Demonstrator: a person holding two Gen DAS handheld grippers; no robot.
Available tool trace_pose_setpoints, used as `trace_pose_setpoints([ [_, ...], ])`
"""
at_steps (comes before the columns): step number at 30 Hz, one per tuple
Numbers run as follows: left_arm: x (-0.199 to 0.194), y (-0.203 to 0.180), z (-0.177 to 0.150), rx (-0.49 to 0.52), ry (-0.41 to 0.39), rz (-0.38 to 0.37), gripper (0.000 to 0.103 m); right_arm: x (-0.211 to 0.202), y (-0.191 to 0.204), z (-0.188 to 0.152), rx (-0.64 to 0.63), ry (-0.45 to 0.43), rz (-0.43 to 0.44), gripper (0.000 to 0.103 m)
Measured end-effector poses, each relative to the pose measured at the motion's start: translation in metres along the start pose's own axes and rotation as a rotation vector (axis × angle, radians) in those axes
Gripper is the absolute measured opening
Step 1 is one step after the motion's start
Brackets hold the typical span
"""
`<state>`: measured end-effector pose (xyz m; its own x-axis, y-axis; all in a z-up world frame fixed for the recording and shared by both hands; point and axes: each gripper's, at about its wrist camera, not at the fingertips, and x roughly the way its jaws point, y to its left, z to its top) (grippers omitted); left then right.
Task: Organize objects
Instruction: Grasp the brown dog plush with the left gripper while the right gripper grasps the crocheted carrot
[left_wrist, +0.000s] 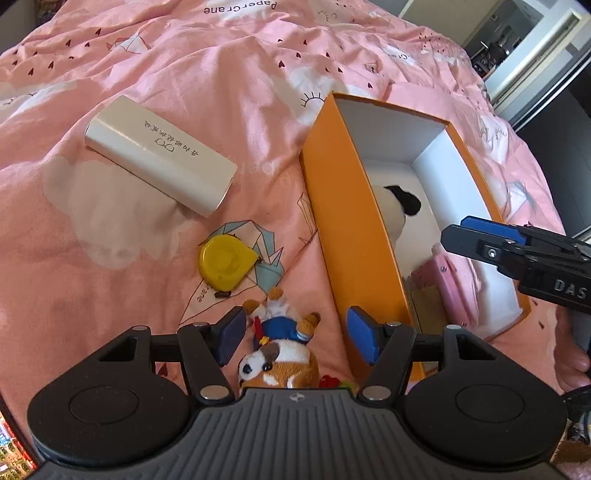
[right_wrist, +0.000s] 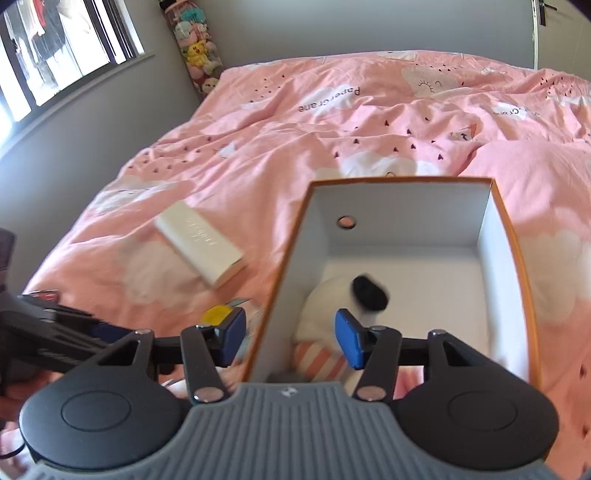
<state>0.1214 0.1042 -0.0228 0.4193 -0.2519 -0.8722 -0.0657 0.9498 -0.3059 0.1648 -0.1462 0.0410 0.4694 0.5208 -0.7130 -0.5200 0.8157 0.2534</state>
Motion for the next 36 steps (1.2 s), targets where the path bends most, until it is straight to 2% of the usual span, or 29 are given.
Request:
trace_pose_setpoints([
  [6, -0.013, -0.013, -0.032, 0.108, -0.021, 0.032, 0.074, -0.027, 0.042, -0.048, -0.011, 0.048, 0.050, 0.048],
  [9, -0.014, -0.014, -0.045, 0.113, -0.024, 0.049, 0.074, -0.019, 0.051, -0.070, -0.010, 0.134, 0.048, 0.047],
  [13, -0.014, -0.014, -0.060, 0.115, -0.047, 0.068, 0.074, 0.012, 0.047, -0.089, 0.033, 0.260, 0.002, 0.048],
  [15, -0.014, -0.013, -0.064, 0.107, -0.053, 0.065, 0.074, 0.026, 0.043, -0.093, 0.073, 0.284, -0.022, 0.048],
  [18, -0.015, -0.010, -0.068, 0.101, -0.060, 0.070, 0.074, 0.040, 0.043, -0.097, 0.105, 0.296, 0.003, 0.049],
  [27, -0.018, -0.003, -0.065, 0.083, -0.086, 0.043, 0.074, 0.072, 0.053, -0.101, 0.081, 0.359, 0.000, 0.049],
  [29, -0.017, -0.003, -0.063, 0.079, -0.083, 0.030, 0.074, 0.079, 0.050, -0.103, 0.097, 0.379, 0.000, 0.046],
  [31, -0.016, -0.003, -0.059, 0.076, -0.078, 0.021, 0.074, 0.083, 0.048, -0.104, 0.103, 0.387, -0.016, 0.036],
  [33, -0.013, -0.003, -0.054, 0.076, -0.070, 0.022, 0.074, 0.086, 0.044, -0.104, 0.113, 0.396, -0.013, 0.035],
  [36, -0.003, -0.003, -0.043, 0.087, -0.012, 0.037, 0.075, 0.089, 0.041, -0.106, 0.121, 0.408, -0.010, 0.035],
])
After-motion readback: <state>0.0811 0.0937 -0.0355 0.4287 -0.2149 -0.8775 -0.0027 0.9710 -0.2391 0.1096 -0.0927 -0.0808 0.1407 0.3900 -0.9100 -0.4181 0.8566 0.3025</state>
